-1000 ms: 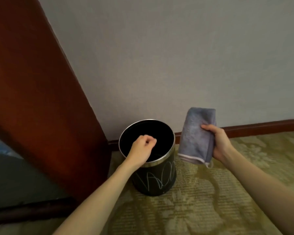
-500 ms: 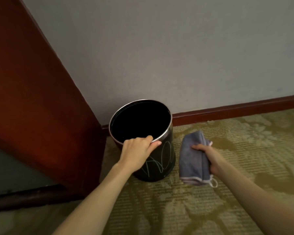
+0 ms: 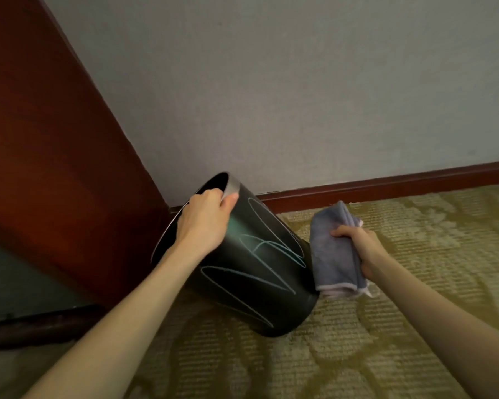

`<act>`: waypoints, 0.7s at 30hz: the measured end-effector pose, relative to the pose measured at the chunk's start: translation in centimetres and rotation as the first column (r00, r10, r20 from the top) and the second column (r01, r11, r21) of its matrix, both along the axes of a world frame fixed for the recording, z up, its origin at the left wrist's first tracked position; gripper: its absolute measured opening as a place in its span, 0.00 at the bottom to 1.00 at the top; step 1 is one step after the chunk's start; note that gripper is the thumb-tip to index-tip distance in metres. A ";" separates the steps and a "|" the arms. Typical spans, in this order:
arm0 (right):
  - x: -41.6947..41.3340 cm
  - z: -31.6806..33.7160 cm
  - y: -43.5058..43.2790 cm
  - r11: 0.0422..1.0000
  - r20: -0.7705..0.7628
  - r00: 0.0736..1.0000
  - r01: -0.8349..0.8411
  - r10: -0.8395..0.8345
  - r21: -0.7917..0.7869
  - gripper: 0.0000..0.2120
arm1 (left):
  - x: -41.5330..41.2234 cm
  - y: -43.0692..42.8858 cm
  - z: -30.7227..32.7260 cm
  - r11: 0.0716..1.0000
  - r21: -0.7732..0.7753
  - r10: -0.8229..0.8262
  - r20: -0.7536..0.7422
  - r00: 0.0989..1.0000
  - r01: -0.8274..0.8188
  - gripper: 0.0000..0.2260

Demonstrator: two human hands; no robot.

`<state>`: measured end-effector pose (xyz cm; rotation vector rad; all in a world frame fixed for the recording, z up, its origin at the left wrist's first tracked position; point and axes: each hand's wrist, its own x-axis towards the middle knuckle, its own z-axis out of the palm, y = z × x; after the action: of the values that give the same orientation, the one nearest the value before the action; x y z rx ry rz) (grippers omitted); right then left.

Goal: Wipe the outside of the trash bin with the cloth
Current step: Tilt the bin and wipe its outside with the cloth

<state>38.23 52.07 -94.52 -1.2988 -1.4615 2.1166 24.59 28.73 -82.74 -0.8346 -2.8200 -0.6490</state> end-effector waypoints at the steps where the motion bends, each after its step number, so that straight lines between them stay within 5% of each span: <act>1: -0.2 0.2 -0.4 1.000 0.003 1.000 -0.027 0.027 0.000 0.15 | -0.3 -0.5 0.0 1.000 -0.002 -0.029 0.004 1.000 0.029 0.19; 8: -2.0 1.6 -5.1 0.946 0.032 0.977 -0.214 0.213 0.244 0.16 | -1.9 -4.3 -0.6 0.992 0.086 -0.094 0.072 0.993 0.088 0.18; 14: -3.5 1.1 -8.8 0.674 0.263 0.960 -0.259 0.099 0.692 0.16 | -2.2 -7.4 -1.3 0.984 0.160 -0.089 0.030 0.996 0.083 0.19; 21: -8.7 1.6 -5.7 0.666 0.431 0.889 -0.416 0.155 0.619 0.14 | -1.3 -9.7 -1.6 0.971 0.212 -0.128 0.076 0.989 0.110 0.28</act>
<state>29.53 46.36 -92.93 -1.1892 -2.4463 1.2146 23.25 18.98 -84.31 -0.9630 -2.7313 -1.0024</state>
